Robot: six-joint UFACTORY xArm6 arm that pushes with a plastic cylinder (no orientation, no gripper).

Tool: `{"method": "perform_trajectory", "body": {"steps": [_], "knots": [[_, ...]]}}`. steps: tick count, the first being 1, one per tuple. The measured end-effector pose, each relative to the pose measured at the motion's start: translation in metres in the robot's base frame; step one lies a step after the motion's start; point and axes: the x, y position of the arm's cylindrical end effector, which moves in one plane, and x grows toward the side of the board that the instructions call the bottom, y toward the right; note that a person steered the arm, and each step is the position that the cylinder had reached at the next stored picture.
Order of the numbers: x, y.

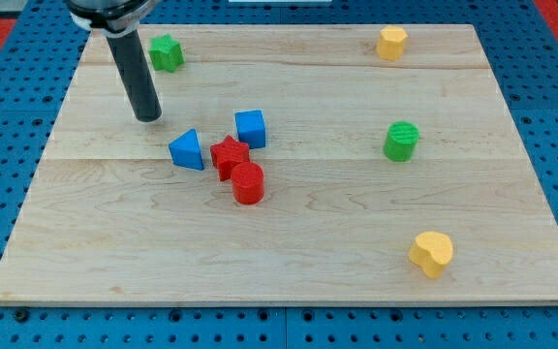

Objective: Move the yellow hexagon into the bottom right side of the green star

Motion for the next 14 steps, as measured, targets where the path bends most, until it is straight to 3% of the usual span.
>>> {"method": "perform_trajectory", "body": {"steps": [2,4,5,7,8,9,10,12,13,14], "knots": [[-0.057,0.126],[-0.059,0.134],[-0.048,0.186],[-0.064,0.418],[-0.121,0.414],[-0.147,0.344],[-0.147,0.233],[-0.122,0.268],[-0.121,0.165],[-0.112,0.159]]}}
